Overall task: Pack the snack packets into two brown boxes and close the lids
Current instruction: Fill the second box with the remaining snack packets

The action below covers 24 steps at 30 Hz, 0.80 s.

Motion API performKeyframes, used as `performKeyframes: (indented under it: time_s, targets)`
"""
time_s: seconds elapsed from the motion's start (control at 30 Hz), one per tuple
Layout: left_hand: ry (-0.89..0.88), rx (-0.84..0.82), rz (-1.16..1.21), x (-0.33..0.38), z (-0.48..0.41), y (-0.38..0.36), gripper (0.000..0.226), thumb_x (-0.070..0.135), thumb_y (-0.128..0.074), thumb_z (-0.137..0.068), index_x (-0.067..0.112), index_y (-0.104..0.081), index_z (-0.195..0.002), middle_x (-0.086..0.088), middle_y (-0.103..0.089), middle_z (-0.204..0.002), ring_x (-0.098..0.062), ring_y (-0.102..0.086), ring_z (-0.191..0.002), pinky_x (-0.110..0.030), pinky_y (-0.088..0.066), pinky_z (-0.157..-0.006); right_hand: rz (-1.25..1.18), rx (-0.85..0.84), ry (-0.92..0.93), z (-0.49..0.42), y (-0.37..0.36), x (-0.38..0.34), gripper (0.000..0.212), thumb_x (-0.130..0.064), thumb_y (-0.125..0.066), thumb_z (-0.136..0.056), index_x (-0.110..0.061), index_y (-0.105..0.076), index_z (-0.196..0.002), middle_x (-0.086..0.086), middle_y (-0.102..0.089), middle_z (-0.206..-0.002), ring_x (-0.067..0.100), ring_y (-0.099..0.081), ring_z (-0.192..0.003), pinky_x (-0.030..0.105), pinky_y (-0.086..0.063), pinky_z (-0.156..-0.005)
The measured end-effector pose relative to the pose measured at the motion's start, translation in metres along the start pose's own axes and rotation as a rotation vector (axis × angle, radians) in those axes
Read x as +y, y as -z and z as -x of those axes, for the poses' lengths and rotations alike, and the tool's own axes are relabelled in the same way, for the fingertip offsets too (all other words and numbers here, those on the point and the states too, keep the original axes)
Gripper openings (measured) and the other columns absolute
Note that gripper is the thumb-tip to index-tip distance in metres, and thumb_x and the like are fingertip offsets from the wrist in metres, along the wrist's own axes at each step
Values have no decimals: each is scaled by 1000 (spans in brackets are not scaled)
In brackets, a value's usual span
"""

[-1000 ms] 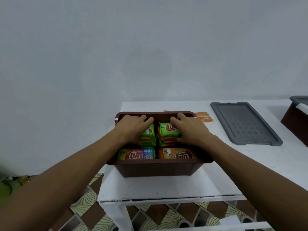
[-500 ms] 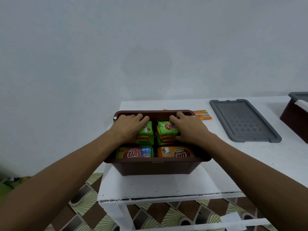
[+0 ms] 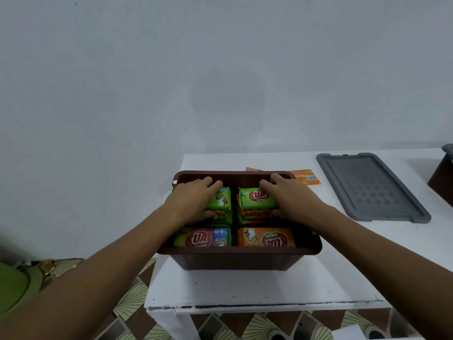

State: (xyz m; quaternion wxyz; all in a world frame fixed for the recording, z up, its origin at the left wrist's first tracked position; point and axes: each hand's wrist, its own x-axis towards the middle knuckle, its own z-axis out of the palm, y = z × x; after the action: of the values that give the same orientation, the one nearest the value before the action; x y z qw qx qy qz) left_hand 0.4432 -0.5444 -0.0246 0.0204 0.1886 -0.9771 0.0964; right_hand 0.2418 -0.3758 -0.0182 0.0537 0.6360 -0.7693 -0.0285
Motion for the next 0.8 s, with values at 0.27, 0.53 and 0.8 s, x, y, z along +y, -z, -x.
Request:
performKeyframes:
  time_s: [0.27, 0.53, 0.8]
  targets:
    - [-76, -52, 128, 0, -39, 38, 53, 76, -50, -79, 31, -48, -107, 15, -53, -90, -11, -53, -81, -30, -40, -60, -502, 71, 84, -6, 19, 29, 29, -47, -65, -87, -26, -62, -106, -13, -62, -92, 6, -57, -78, 21, -44, -67]
    - [-87, 3, 188, 15, -154, 50, 28, 47, -45, -98, 24, -52, -113, 9, -53, -93, -17, -53, -90, -35, -45, -74, -538, 299, -149, -33, -18, 131, 18, -7, -60, -89, -24, -65, -93, -4, -66, -91, 15, -62, -80, 35, -51, -70]
    - [10, -393, 43, 36, -237, 6, 39, 55, -47, -95, 16, -46, -103, -5, -52, -103, -22, -48, -83, -36, -42, -75, -308, -87, -157, -54, -60, 184, 31, -25, -67, -87, -26, -59, -117, -5, -55, -123, 17, -49, -115, 32, -45, -90]
